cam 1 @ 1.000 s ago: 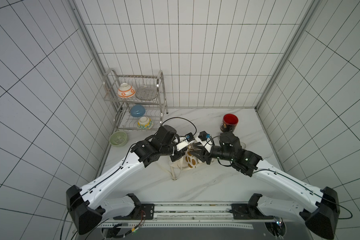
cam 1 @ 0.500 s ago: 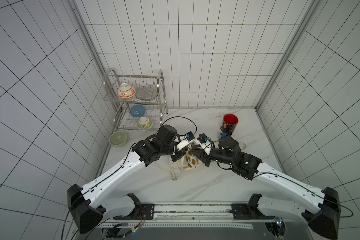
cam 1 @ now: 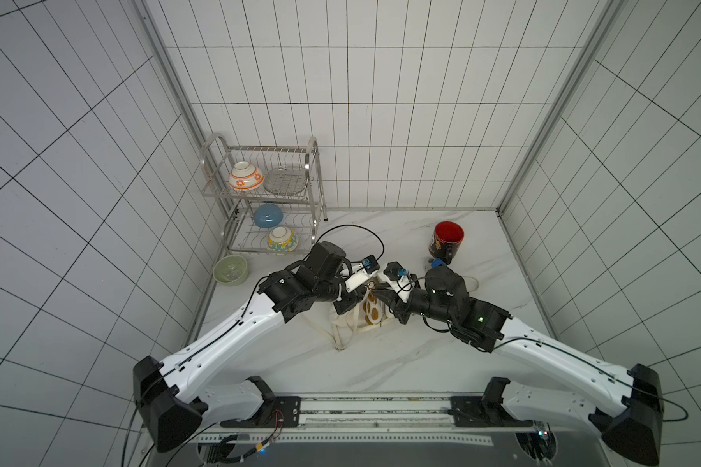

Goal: Remove the decoration from the bag
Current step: Remove the decoration item from the bag.

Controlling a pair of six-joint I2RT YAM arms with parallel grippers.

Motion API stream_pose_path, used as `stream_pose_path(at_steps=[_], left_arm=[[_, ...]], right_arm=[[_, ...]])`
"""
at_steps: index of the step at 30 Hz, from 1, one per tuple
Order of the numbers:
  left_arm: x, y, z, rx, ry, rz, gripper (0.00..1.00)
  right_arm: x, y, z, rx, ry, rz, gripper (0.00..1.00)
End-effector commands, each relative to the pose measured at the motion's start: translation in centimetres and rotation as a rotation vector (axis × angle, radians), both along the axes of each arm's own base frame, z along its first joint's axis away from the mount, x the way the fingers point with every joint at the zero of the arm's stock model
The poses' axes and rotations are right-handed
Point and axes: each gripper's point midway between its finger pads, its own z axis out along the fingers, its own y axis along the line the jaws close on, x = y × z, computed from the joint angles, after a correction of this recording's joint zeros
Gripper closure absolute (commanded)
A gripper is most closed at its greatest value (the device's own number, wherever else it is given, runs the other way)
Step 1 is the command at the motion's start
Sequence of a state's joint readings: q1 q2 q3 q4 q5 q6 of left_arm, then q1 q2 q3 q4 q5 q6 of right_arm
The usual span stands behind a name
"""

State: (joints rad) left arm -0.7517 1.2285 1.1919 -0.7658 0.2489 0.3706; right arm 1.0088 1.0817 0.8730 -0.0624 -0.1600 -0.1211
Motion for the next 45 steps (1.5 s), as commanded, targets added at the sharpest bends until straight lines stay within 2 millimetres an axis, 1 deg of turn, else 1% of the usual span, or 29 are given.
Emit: stream_pose_path(at_steps=[1, 8, 10, 16, 23, 27, 31, 36, 38, 41, 43, 45], left_arm=[[-1.1, -1.4, 1.6, -0.057, 0.018, -0.068, 1.0], [-1.9, -1.5, 1.7, -0.058, 0.072, -0.082, 1.0], [-2.3, -1.5, 1.8, -0.059, 0.092, -0.09, 1.0], [-2.8, -1.6, 2.1, -0.067, 0.142, -0.094, 1.0], [-3.4, -1.8, 2.5, -0.069, 0.203, -0.09, 1.0], [-3.5, -1.5, 2.8, -0.063, 0.194, -0.092, 1.0], [-3.4, -1.0, 2.5, -0.041, 0.171, -0.081, 1.0], [-3.9, -1.3, 2.9, -0.055, 0.202, -0.095, 1.0], [-4.0, -1.6, 3.1, -0.074, 0.223, -0.098, 1.0], [-4.0, -2.1, 3.6, -0.109, 0.247, -0.086, 1.0], [-4.0, -2.2, 3.8, -0.124, 0.258, -0.077, 1.0], [-3.9, -2.4, 4.0, -0.135, 0.266, -0.071, 1.0]], right_arm=[[0.5, -0.4, 0.9, -0.005, -0.064, -0.037, 0.82], [0.5, -0.5, 0.7, -0.038, -0.099, -0.035, 0.85], [0.3, -0.5, 0.6, -0.053, -0.109, -0.021, 0.88], [0.1, -0.4, 0.3, -0.11, -0.158, -0.001, 0.94], [0.1, -0.1, 0.6, -0.148, -0.219, -0.002, 0.98], [0.1, -0.5, 0.9, -0.147, -0.231, -0.017, 1.0], [-0.2, -0.8, 1.0, -0.122, -0.204, -0.018, 0.94], [-0.8, -0.6, 0.9, -0.105, -0.149, -0.001, 0.82], [-1.0, -0.3, 1.0, -0.091, -0.137, 0.003, 0.81], [-0.5, -0.3, 1.4, -0.082, -0.161, -0.039, 0.78], [-0.3, -0.3, 1.7, -0.077, -0.185, -0.056, 0.78], [-0.2, -0.5, 1.5, -0.092, -0.206, -0.077, 0.78]])
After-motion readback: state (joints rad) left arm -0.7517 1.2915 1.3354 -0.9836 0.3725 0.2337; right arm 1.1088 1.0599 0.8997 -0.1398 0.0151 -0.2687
